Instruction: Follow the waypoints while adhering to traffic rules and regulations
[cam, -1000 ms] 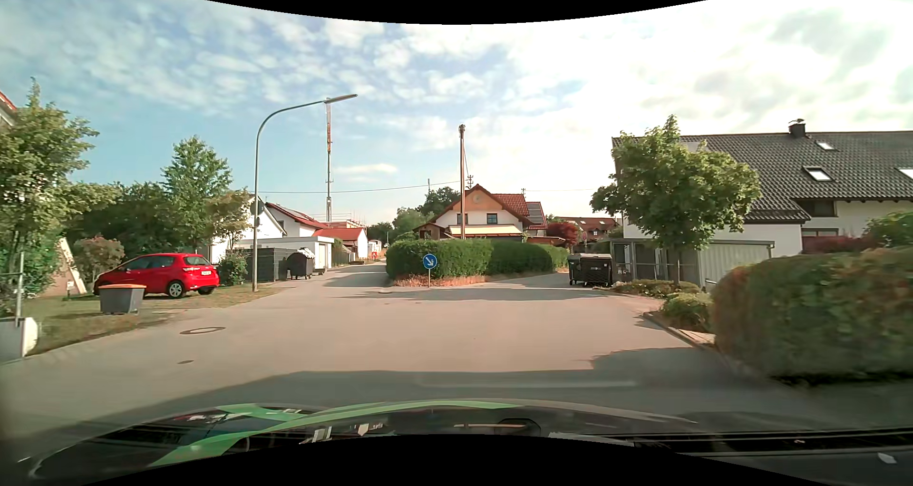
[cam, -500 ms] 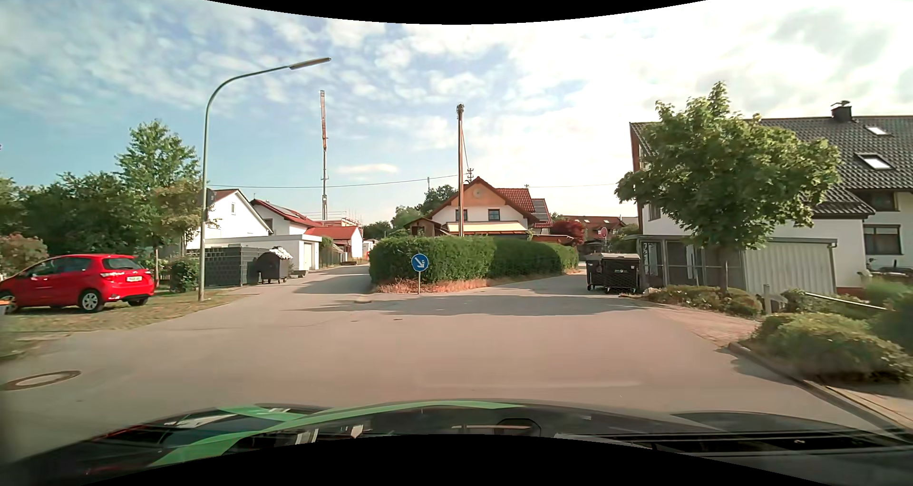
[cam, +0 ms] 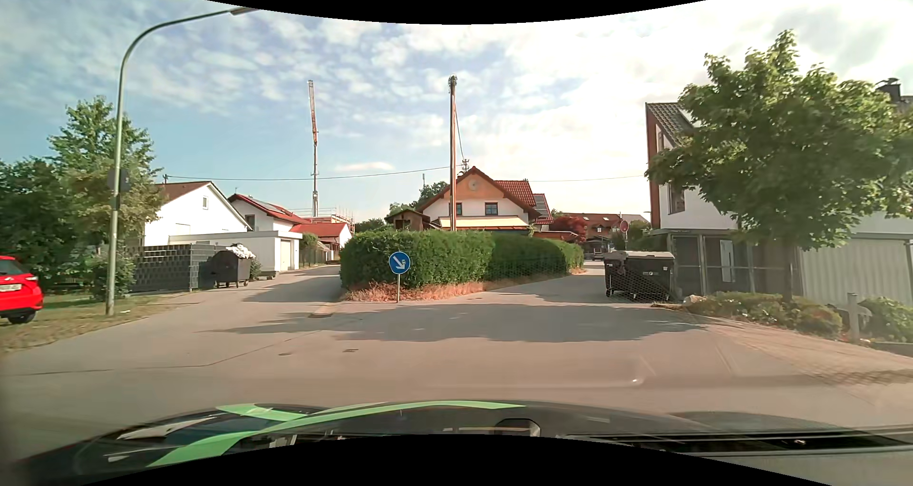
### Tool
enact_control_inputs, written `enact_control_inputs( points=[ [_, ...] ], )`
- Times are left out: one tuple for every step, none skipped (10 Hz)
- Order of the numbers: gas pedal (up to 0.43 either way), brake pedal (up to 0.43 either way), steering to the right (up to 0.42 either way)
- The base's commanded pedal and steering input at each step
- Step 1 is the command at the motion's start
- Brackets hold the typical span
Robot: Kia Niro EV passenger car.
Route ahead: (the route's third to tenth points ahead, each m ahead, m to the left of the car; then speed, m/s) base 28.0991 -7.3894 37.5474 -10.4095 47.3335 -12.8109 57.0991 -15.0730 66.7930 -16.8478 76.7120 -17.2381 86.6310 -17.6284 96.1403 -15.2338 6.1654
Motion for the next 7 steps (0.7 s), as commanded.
enact_control_inputs(
  points=[
    [0.098, 0.000, 0.026],
    [0.130, 0.000, 0.033],
    [0.169, 0.000, 0.040],
    [0.169, 0.000, 0.047],
    [0.157, 0.000, 0.050],
    [0.157, 0.000, 0.053],
    [0.157, 0.000, 0.056]
  ],
)
